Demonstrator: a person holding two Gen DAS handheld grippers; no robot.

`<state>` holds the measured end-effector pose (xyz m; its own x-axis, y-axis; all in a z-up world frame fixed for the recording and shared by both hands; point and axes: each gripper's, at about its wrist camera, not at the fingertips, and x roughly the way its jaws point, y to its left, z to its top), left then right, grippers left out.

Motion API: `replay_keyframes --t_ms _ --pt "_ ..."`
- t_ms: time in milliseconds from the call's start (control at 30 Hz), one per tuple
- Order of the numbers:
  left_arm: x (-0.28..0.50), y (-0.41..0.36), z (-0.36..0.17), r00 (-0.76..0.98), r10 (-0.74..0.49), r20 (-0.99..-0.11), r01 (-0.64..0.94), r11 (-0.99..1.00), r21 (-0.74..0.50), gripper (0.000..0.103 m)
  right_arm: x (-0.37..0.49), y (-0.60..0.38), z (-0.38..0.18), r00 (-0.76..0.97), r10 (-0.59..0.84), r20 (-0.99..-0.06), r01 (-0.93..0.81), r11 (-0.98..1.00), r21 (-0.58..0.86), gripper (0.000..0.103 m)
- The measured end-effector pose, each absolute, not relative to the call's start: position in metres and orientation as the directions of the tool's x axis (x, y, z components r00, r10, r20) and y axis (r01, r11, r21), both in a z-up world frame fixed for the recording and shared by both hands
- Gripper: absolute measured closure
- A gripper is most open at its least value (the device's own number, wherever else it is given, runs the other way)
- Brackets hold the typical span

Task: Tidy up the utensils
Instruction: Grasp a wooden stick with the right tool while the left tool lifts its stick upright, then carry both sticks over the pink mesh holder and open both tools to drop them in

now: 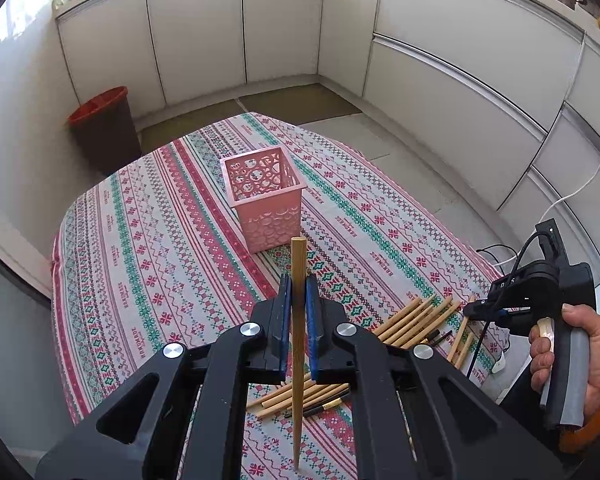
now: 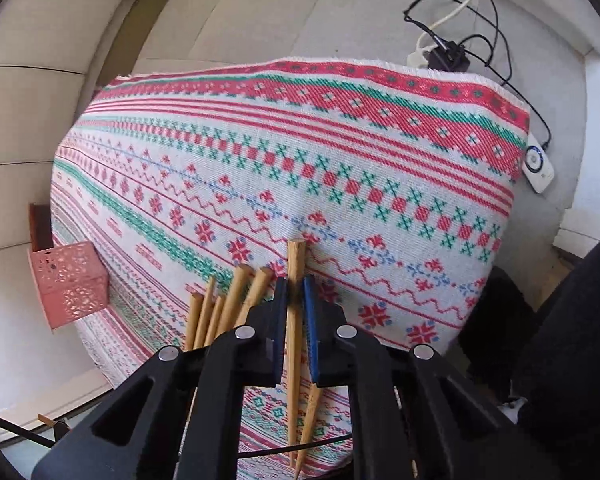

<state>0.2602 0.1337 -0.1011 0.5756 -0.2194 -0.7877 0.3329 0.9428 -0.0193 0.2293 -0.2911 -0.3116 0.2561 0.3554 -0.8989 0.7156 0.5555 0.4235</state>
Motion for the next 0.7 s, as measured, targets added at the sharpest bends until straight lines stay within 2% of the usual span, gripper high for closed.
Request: replay_keyframes --t_ms 200,700 --pt "0.256 0.134 -0.087 0.606 -0.222 -0.763 0.321 0.947 -0.02 0.096 0.236 -0.276 -0.28 0.341 0.359 -0.869 0.619 0.61 0.495 0.094" --pt "0.248 0.145 -0.022 0.7 -0.251 -0.669 0.253 0.963 -0.096 0.096 0.216 -0.245 -0.111 0.564 0.376 -0.735 0.198 0.802 0.563 0.094"
